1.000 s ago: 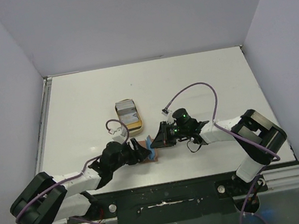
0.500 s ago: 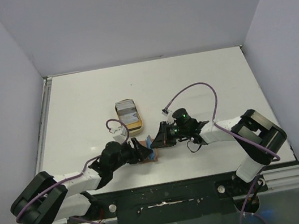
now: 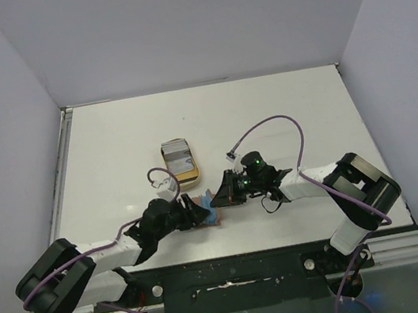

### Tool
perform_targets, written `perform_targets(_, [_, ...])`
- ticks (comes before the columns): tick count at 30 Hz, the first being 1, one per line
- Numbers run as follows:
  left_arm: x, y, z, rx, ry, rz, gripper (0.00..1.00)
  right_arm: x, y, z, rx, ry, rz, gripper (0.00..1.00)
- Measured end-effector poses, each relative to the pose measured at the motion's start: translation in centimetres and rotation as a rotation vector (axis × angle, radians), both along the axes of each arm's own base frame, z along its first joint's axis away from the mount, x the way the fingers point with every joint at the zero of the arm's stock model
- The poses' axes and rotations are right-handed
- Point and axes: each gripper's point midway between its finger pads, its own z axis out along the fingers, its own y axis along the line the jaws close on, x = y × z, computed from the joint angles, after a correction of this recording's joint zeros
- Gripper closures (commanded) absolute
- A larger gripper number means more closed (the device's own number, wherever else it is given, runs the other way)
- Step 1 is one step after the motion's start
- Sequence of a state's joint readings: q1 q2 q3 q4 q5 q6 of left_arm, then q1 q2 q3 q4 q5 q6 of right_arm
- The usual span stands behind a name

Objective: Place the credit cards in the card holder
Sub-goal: Open the card holder at the center of the board.

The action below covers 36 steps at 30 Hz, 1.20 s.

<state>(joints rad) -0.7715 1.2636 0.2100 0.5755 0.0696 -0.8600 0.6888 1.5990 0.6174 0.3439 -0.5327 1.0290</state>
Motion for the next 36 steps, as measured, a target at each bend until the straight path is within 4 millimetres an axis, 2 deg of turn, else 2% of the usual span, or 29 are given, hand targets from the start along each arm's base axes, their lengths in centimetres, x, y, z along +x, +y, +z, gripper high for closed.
perform_targets(11, [0.2,0.6,-1.3,0.07,0.037,0.027,0.63,0.0,-0.3,-0.2,-0.013,-0.004,0.002,1.0])
perform_targets(15, [0.3,1.5,-1.3,0.11,0.04,0.056,0.67,0.3,-1.4,-0.1,-0.05,-0.023,-0.01,0.9])
perform_targets(19, [0.5,2.2,-1.0,0.129,0.023,0.083,0.79,0.2,-2.4,-0.3,-0.099,-0.036,-0.016,0.84])
perform_targets(25, [0.6,2.5,-0.8,0.137,0.01,0.091,0.99,-0.2,-4.5,-2.3,-0.212,-0.002,-0.04,0.74])
perform_targets(31, [0.5,2.4,-0.9,0.136,0.011,0.086,1.0,-0.9,-6.5,-3.8,-0.327,0.026,-0.058,0.67])
perform_targets(36, [0.4,2.3,-1.0,0.134,0.018,0.081,1.0,-0.7,-8.0,-3.4,-0.421,0.021,-0.094,0.6])
